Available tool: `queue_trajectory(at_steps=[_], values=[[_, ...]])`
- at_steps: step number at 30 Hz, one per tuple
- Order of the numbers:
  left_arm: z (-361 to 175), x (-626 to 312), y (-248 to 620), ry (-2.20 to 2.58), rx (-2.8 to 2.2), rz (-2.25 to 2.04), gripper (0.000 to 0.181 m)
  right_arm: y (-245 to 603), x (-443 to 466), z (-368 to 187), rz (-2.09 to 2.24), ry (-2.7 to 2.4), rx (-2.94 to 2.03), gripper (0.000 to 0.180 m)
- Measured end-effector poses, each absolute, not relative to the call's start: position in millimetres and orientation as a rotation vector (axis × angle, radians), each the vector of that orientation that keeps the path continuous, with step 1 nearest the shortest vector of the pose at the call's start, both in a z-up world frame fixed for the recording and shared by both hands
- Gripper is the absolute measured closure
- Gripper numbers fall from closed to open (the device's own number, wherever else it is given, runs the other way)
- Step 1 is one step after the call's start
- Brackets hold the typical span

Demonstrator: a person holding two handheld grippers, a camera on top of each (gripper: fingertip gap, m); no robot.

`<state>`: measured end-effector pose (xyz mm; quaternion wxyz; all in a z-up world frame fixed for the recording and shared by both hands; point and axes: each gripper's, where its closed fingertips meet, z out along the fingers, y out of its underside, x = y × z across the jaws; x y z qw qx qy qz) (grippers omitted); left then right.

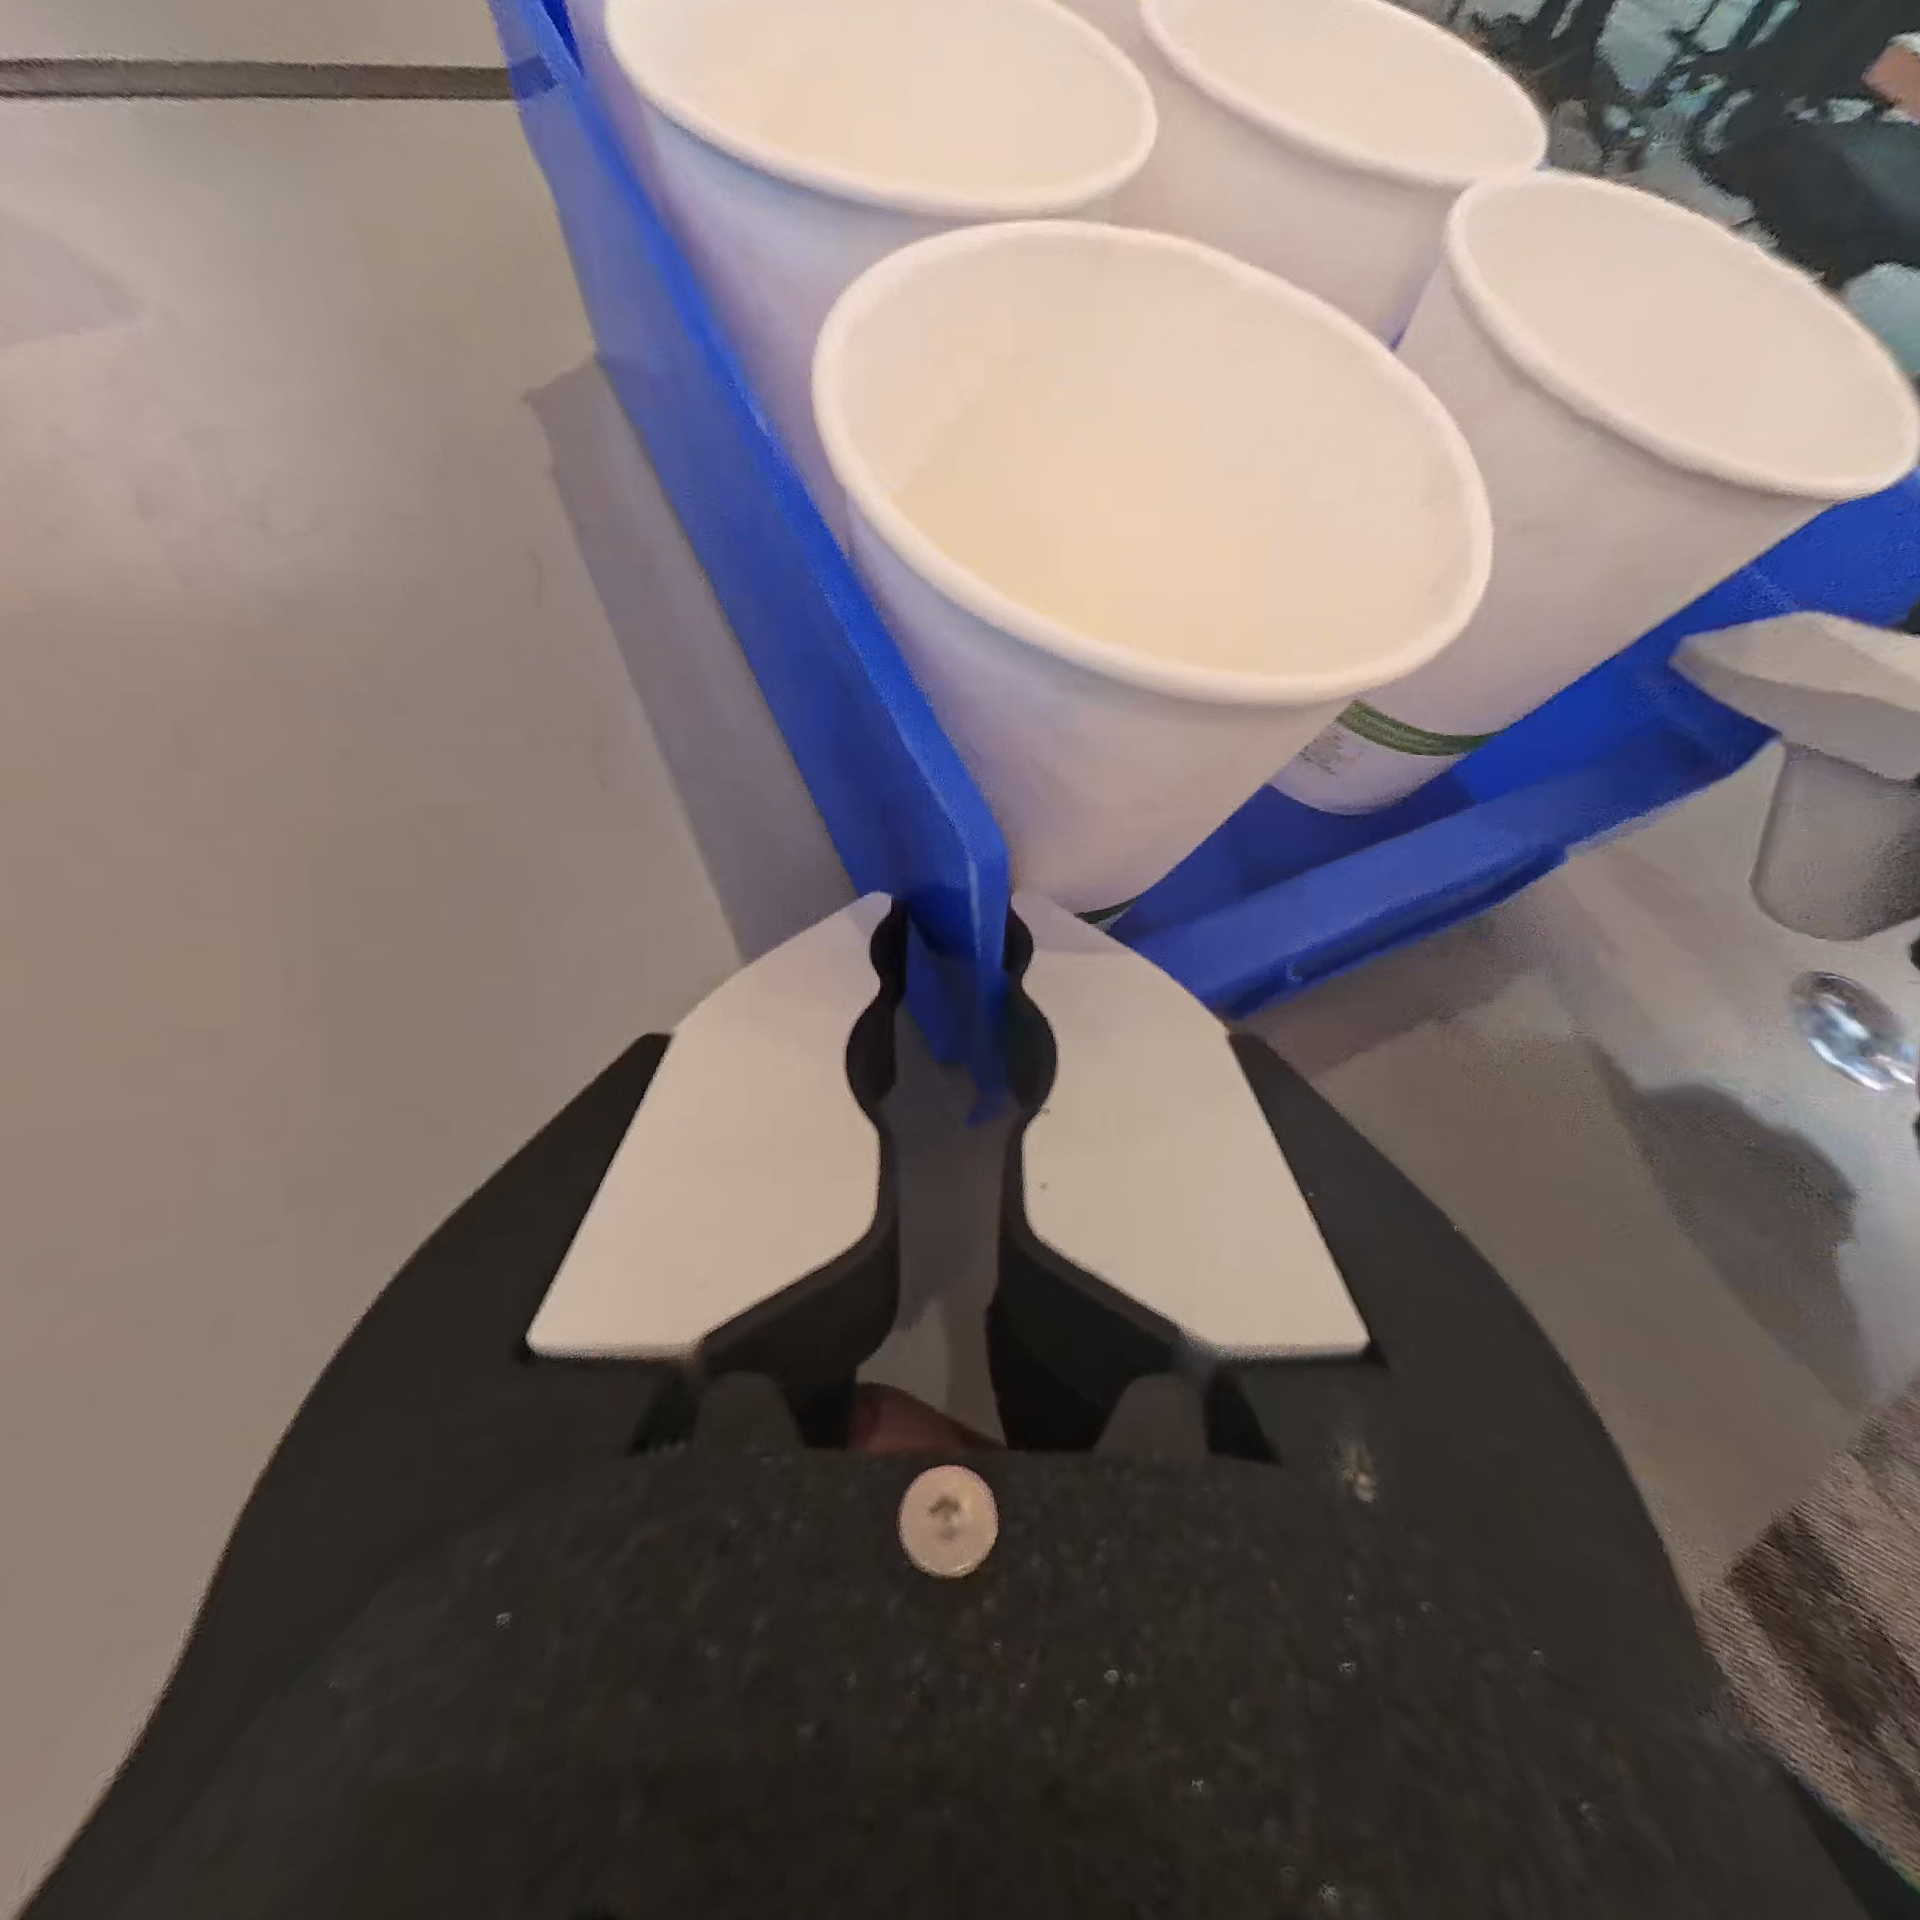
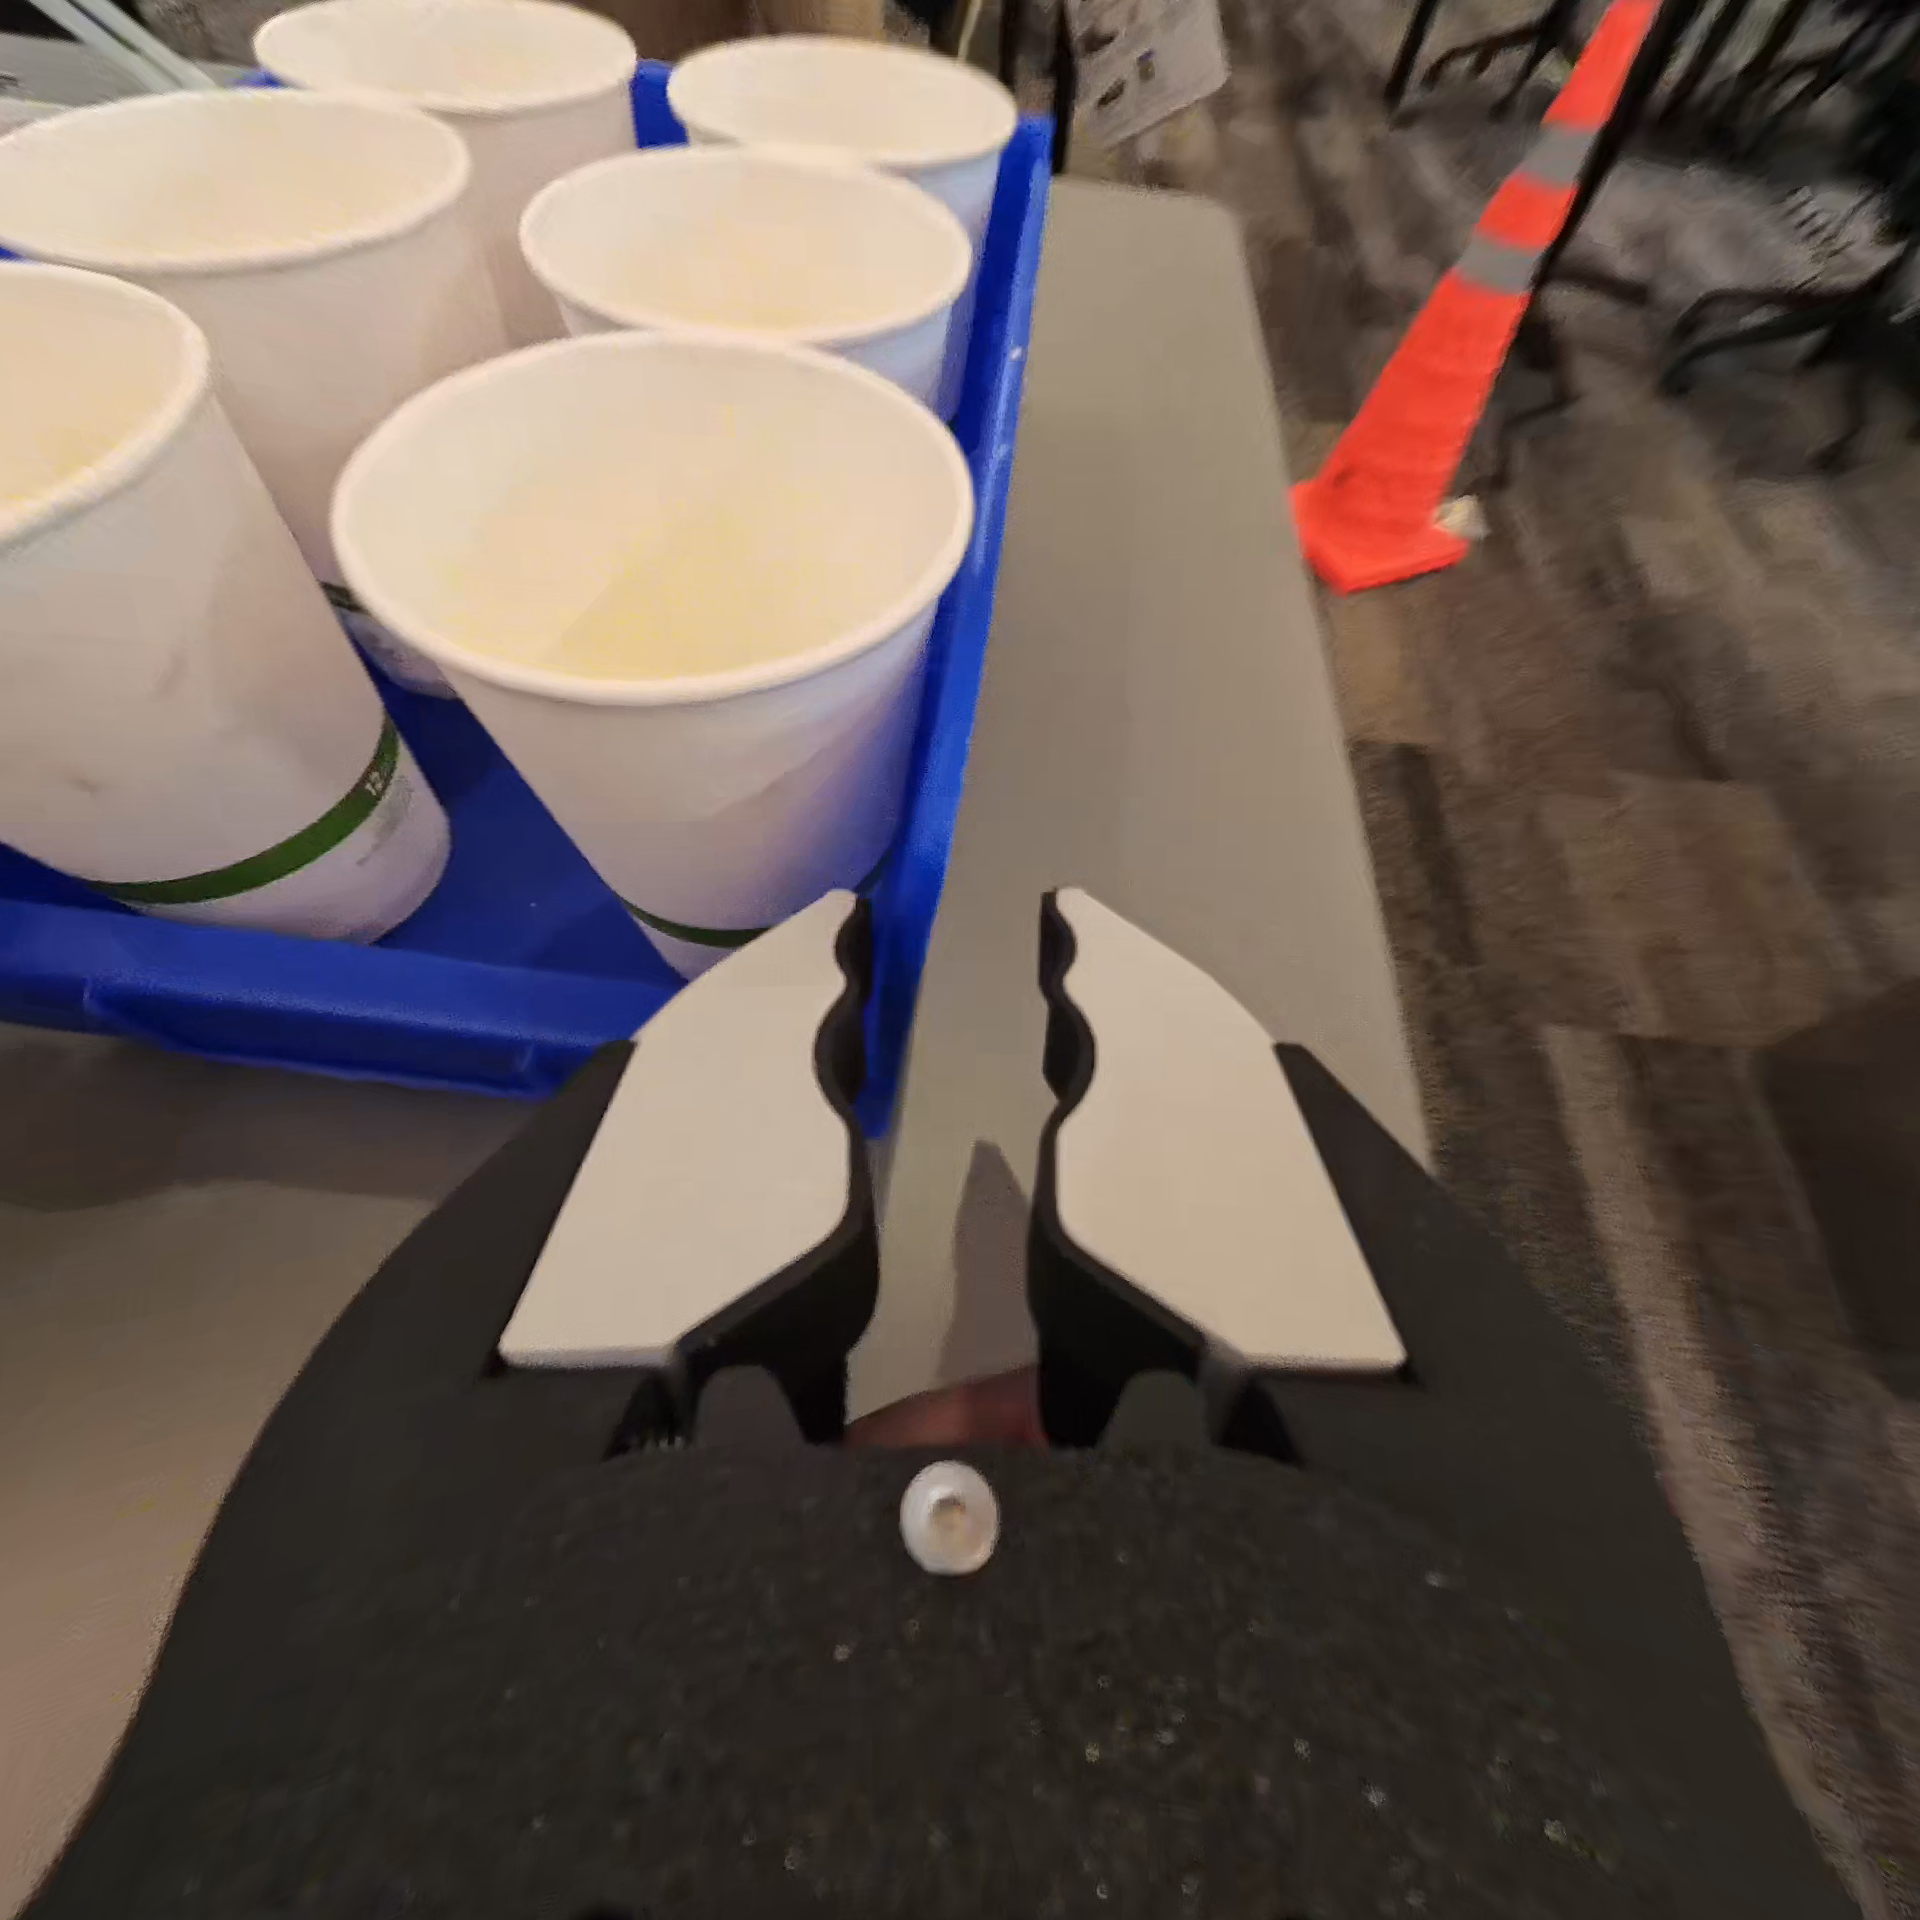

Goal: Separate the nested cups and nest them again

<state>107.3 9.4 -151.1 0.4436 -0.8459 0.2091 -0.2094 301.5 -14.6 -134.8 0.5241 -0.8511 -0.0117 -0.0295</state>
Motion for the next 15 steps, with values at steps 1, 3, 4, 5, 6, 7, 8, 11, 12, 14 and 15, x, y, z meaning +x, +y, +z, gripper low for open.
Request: queue_trajectory(at_steps=[1, 3, 4, 5, 6, 7, 8, 11, 12, 14, 15], values=[[-151, 107, 11, 0.514, -2.094, -0.485, 0.167, -9, 299, -140, -0.025, -0.018, -2.045, 0.157], [-152, 107, 15, 0.520, -2.081, -0.430, 0.169, 0, 294, -138, 0.023, 0.034, -1.991, 0.176], [-152, 107, 17, 0.515, -2.078, -0.403, 0.170, 3, 294, -137, 0.015, 0.057, -1.976, 0.176], [-151, 105, 21, 0.507, -2.071, -0.372, 0.171, 4, 292, -138, 0.001, 0.078, -1.976, 0.177], [-151, 102, 25, 0.499, -2.063, -0.345, 0.173, 4, 290, -137, -0.010, 0.119, -1.967, 0.177], [-151, 99, 29, 0.489, -2.048, -0.323, 0.174, 3, 286, -136, -0.021, 0.157, -1.960, 0.177], [-150, 94, 33, 0.478, -2.033, -0.311, 0.175, 1, 281, -136, -0.047, 0.183, -1.954, 0.177], [-141, 73, 38, 0.414, -2.003, -0.356, 0.176, -7, 256, -134, -0.056, 0.286, -1.950, 0.177], [-136, 62, 39, 0.402, -1.987, -0.343, 0.177, -9, 244, -133, -0.049, 0.306, -1.946, 0.177], [-126, 36, 39, 0.387, -1.968, -0.309, 0.177, -10, 217, -127, -0.030, 0.314, -1.926, 0.177], [-122, 20, 38, 0.377, -1.963, -0.298, 0.177, -10, 201, -123, -0.022, 0.300, -1.917, 0.177]])
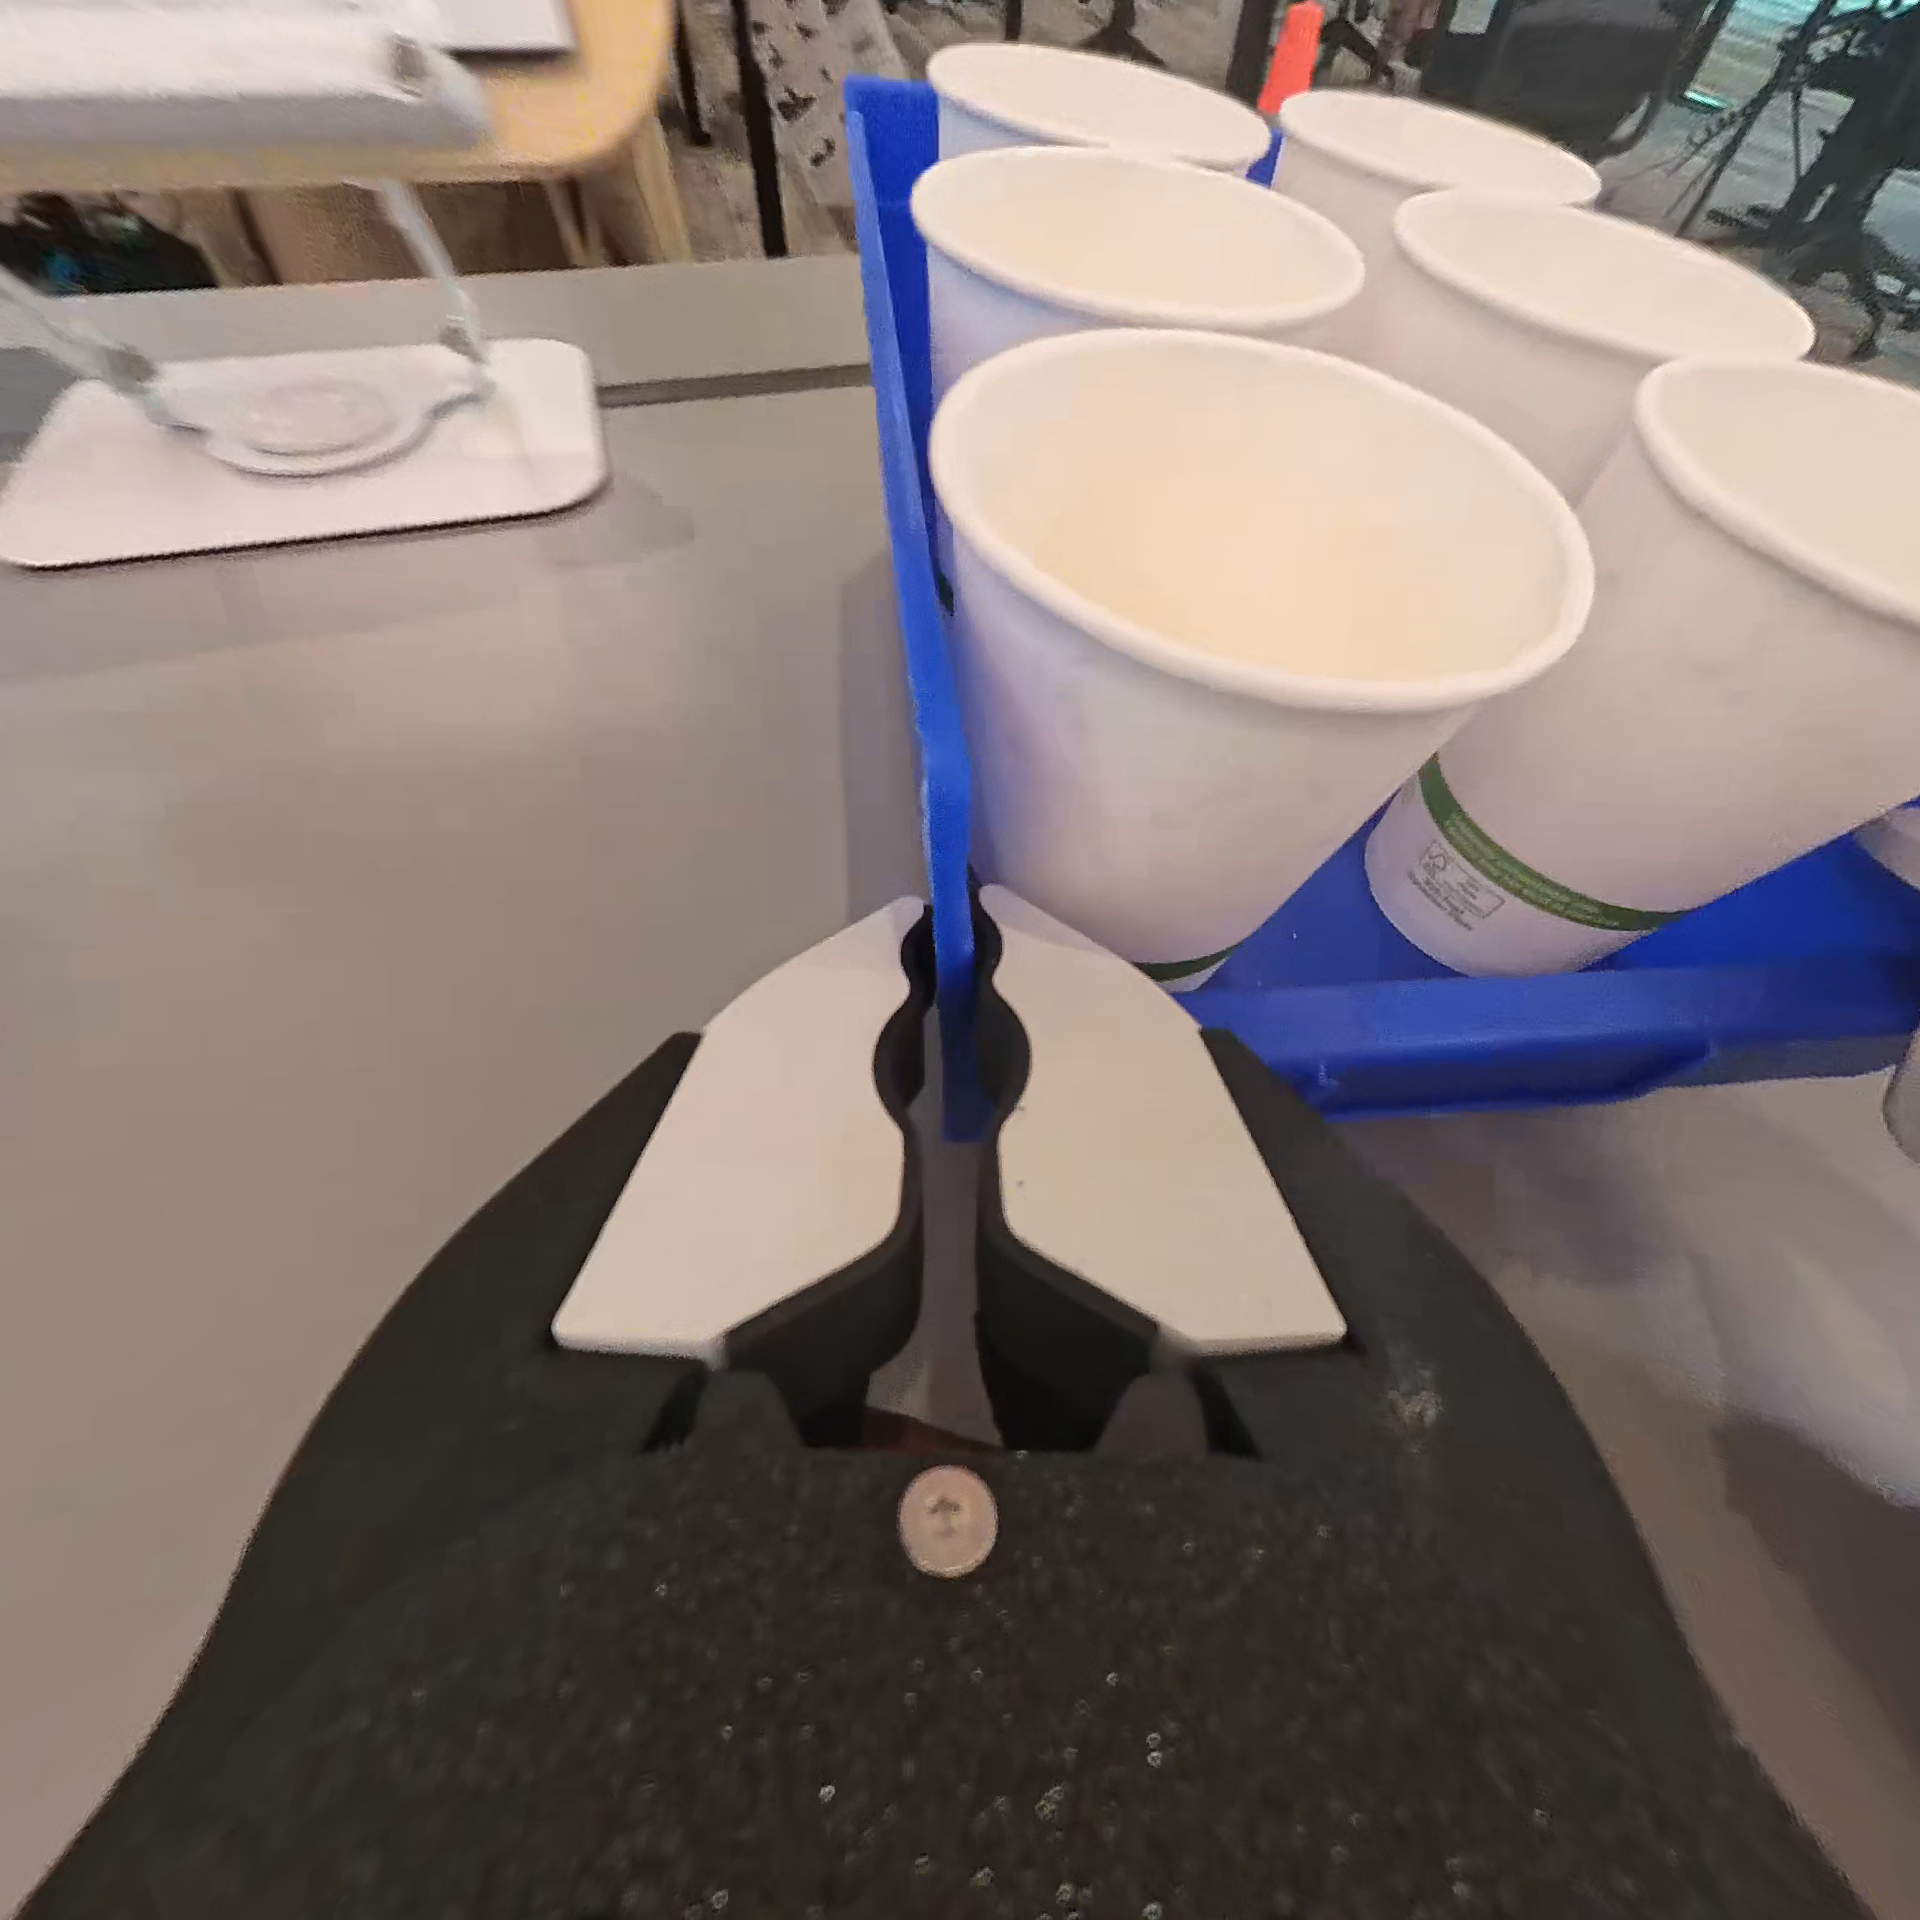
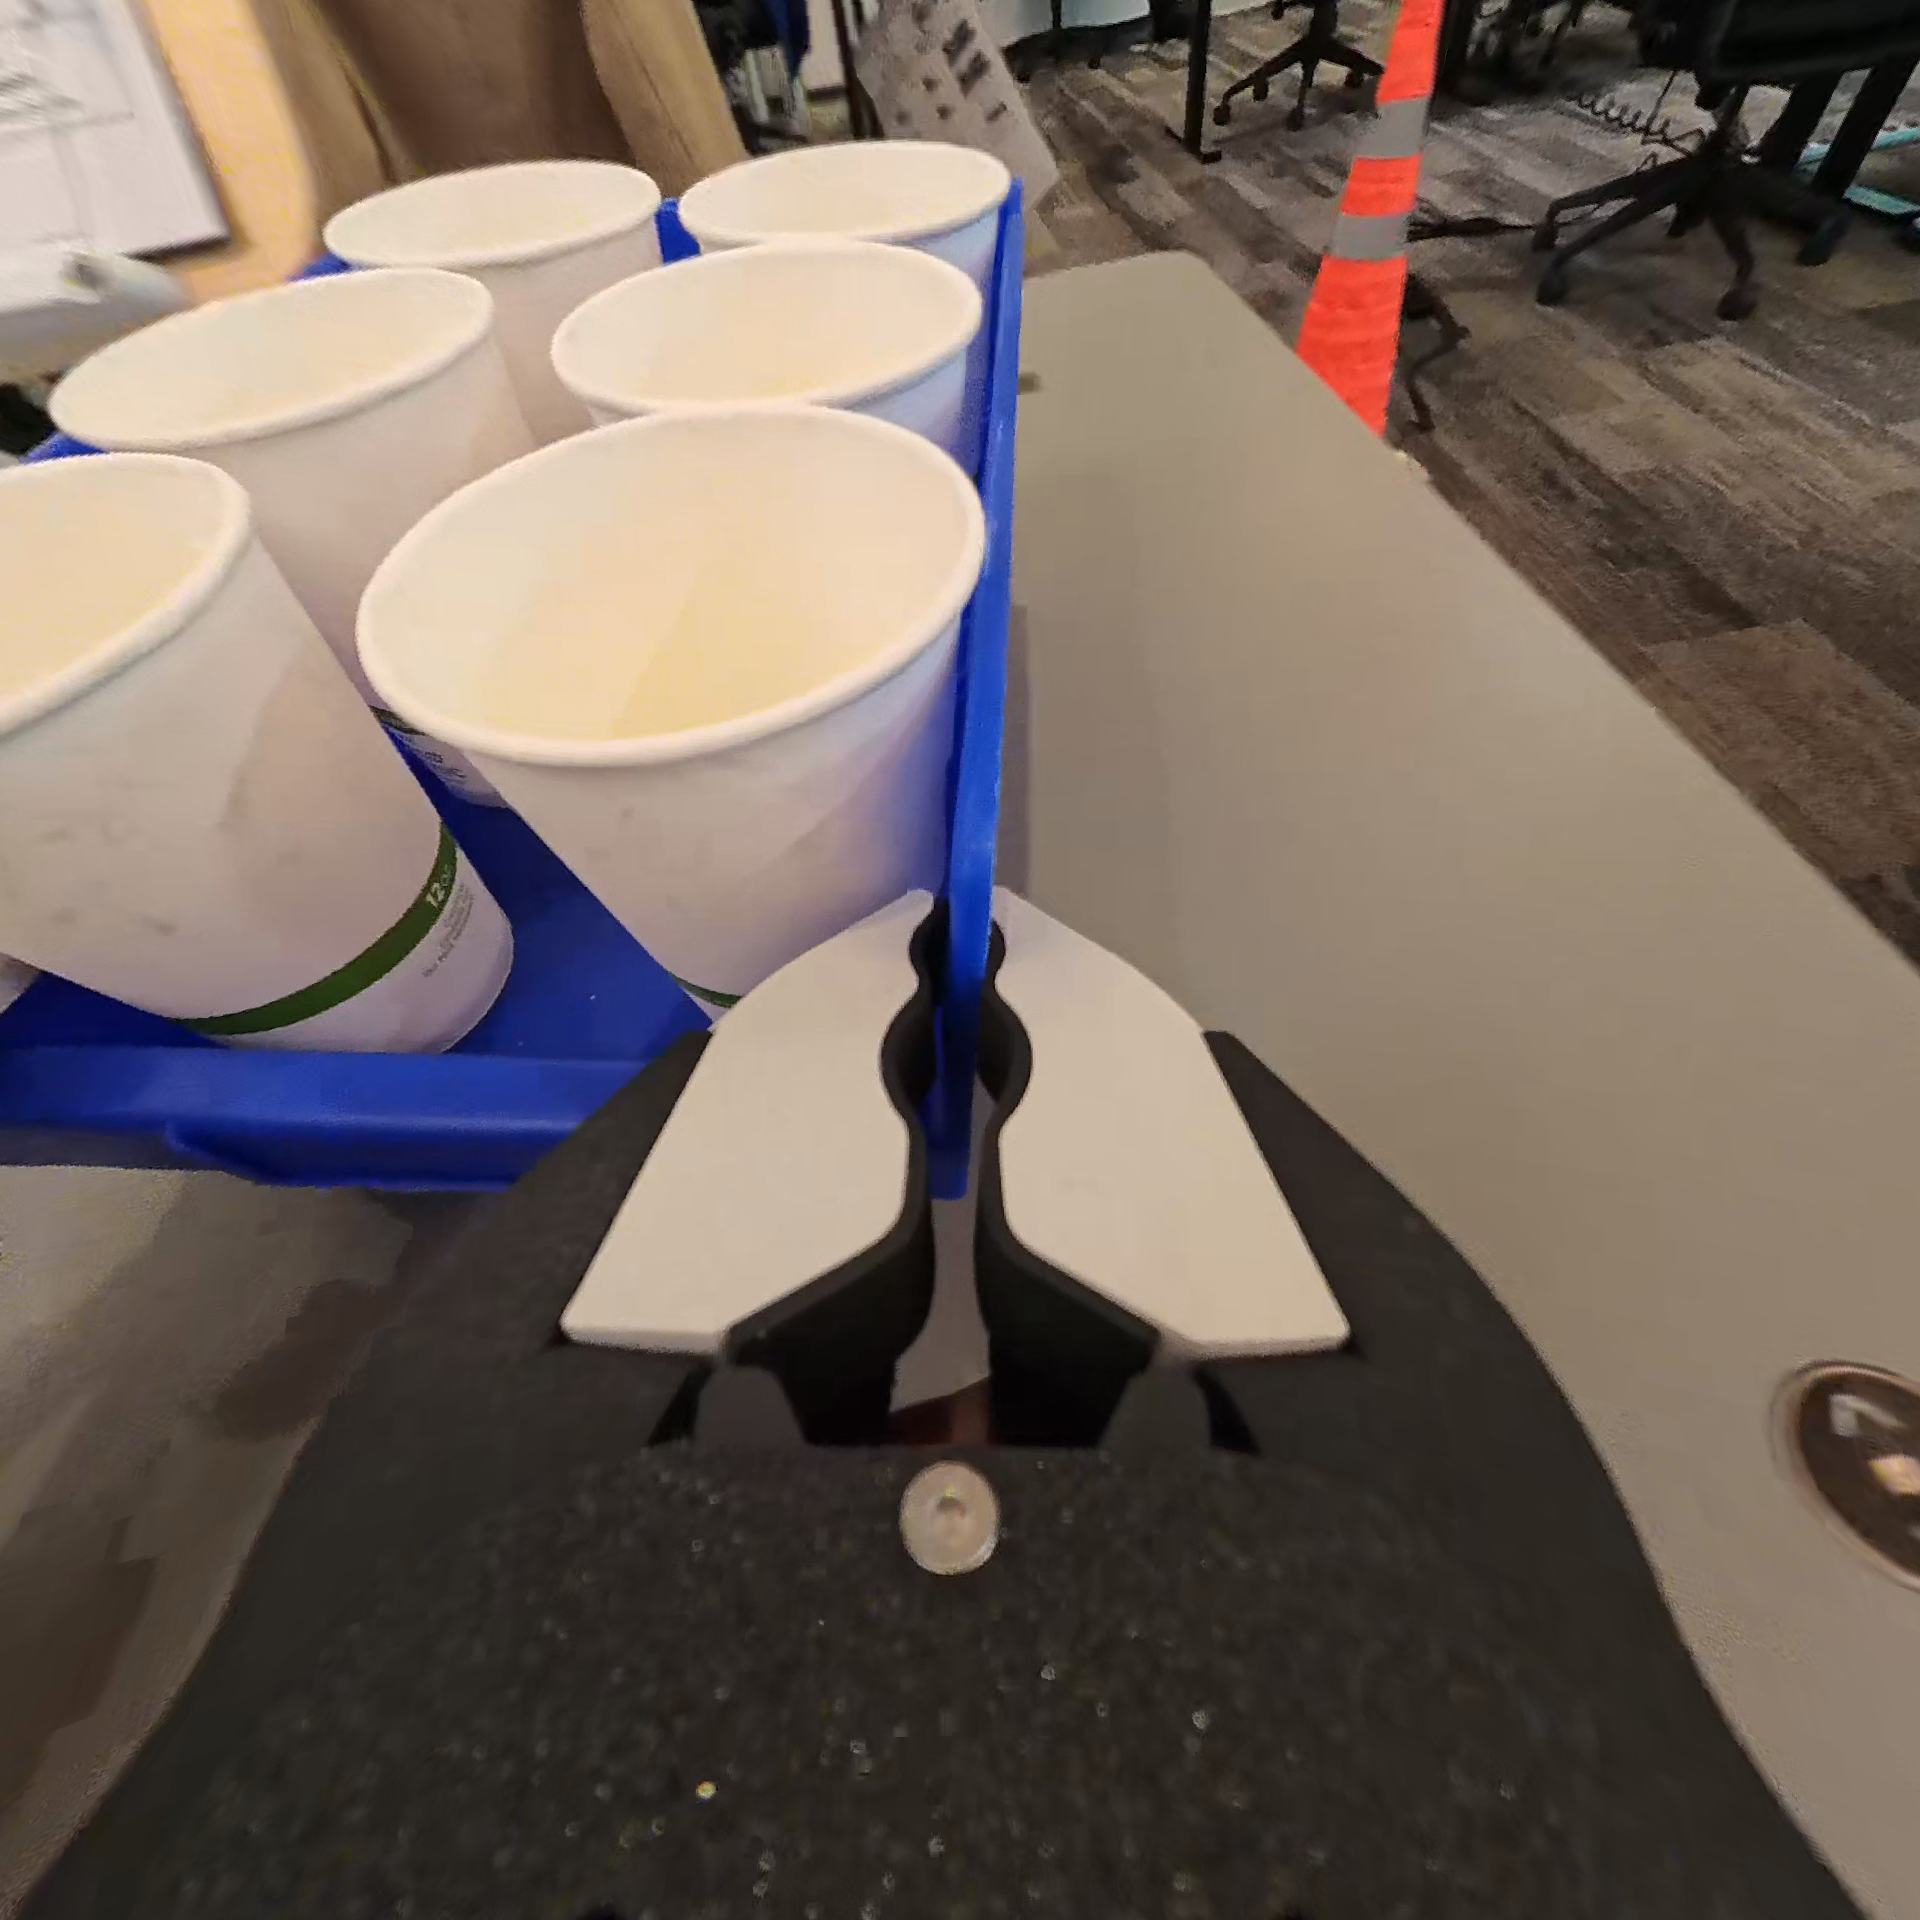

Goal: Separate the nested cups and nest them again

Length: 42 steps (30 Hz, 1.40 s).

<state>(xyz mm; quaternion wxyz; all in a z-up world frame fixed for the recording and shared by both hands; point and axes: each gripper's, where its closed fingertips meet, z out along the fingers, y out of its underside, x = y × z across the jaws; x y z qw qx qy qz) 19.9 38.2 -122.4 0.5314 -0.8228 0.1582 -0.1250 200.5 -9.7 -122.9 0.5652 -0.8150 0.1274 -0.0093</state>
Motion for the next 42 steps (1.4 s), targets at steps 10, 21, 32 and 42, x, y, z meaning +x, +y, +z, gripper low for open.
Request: queue_trajectory(at_steps=[10, 21, 32, 42], values=[[-121, -165, 32, 0.201, -1.992, -0.108, 0.177, 26, 22, -110, 0.085, 0.065, -1.911, 0.177], [-147, -237, 28, 0.127, -2.046, -0.060, 0.176, 33, -45, -137, 0.147, -0.018, -1.972, 0.176], [-107, -355, -42, 0.029, -2.015, -0.125, 0.136, -51, -18, -130, 0.263, -0.262, -1.989, 0.147], [-113, -490, 61, -0.039, -2.077, -0.220, 0.115, -57, -83, -131, 0.305, -0.510, -1.996, 0.149]])
